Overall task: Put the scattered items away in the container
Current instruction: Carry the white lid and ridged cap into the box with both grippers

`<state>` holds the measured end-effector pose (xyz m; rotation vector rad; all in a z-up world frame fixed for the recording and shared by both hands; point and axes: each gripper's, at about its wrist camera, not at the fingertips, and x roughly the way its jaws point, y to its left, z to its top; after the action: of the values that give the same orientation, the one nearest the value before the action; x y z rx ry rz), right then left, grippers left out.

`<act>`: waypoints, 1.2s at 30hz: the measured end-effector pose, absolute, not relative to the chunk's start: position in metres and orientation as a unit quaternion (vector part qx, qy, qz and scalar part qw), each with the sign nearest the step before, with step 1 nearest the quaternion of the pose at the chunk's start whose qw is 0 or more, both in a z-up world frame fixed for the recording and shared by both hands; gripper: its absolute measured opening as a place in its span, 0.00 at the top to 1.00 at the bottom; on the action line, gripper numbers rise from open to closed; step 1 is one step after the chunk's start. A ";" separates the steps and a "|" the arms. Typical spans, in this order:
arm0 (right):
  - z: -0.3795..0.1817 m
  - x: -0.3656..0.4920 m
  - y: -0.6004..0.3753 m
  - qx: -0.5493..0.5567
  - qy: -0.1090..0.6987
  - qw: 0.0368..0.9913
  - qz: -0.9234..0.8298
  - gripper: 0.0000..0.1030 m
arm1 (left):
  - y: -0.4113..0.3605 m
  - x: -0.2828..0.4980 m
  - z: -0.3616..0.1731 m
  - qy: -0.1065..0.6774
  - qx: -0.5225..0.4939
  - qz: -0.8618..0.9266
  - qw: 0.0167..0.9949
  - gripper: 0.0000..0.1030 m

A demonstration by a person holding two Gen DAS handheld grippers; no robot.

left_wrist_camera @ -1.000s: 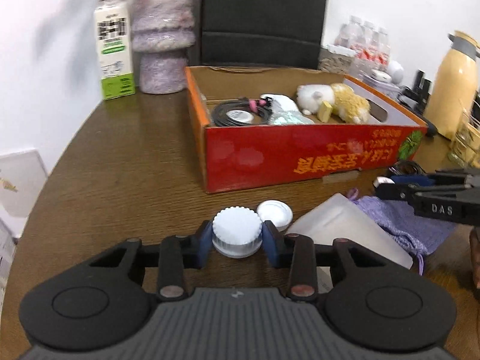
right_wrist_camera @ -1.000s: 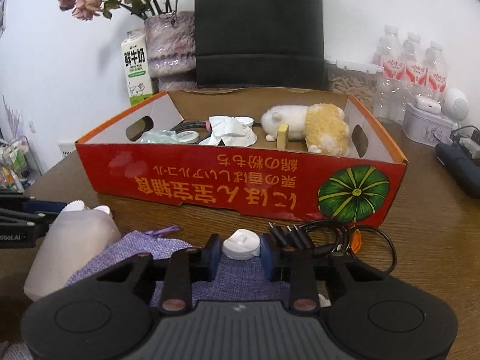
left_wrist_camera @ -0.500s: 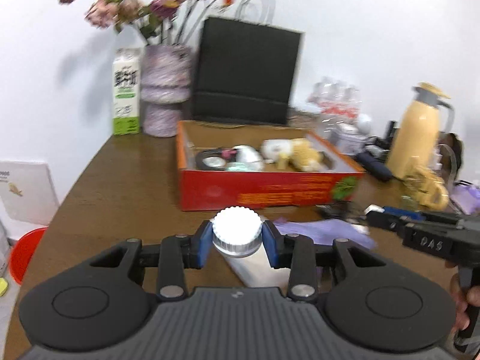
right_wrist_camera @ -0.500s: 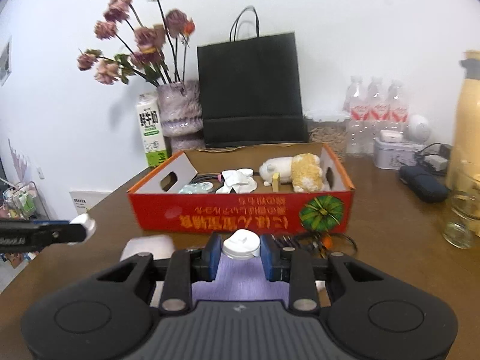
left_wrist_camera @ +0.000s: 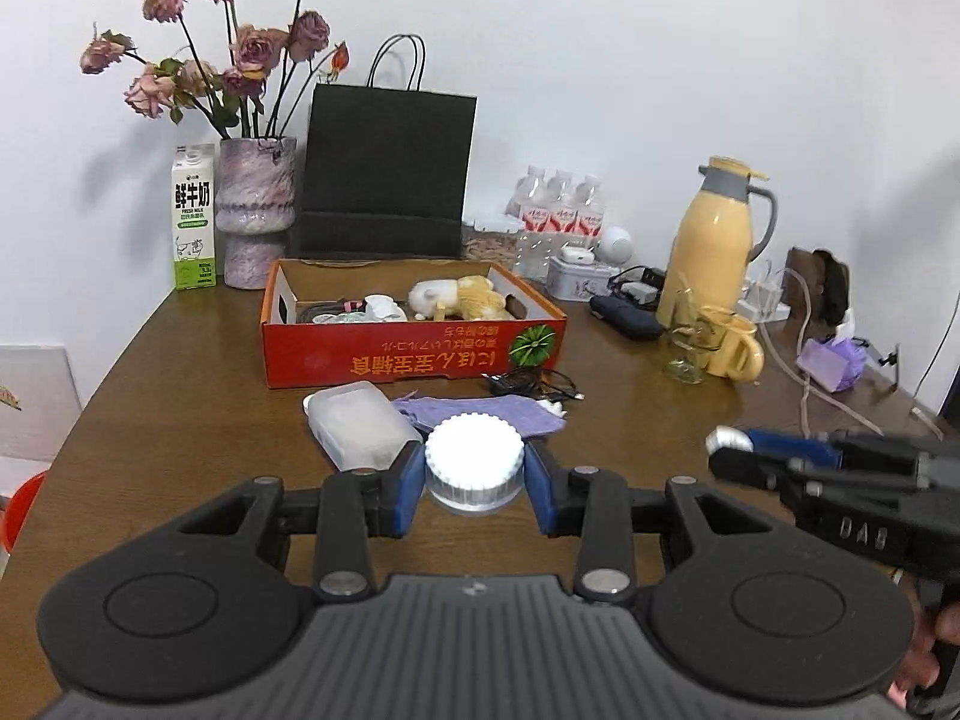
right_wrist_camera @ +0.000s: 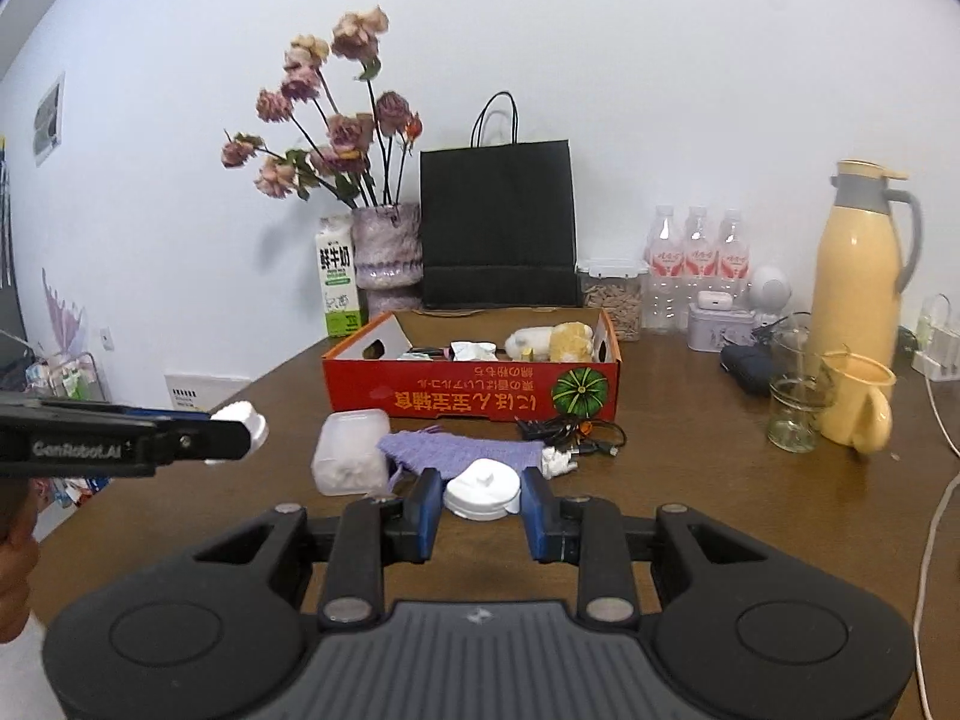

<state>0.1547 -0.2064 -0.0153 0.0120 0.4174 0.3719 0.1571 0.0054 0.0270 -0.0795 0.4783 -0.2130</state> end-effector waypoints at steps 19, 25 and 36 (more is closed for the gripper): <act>-0.028 0.110 -0.216 -0.005 0.233 0.951 0.203 0.74 | 0.001 0.118 0.023 0.229 -0.033 -0.070 0.970 0.64; -0.018 0.140 -0.214 0.000 0.217 0.954 0.206 0.74 | 0.001 0.154 0.022 0.232 -0.026 -0.067 0.970 0.64; 0.015 0.252 -0.202 -0.011 0.200 0.953 0.226 0.74 | 0.011 0.270 0.053 0.244 0.008 -0.052 0.968 0.64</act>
<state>0.2517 -0.2016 0.0146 -0.0225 0.4060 0.4602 0.2698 0.0112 0.0527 0.0163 0.4926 -0.1051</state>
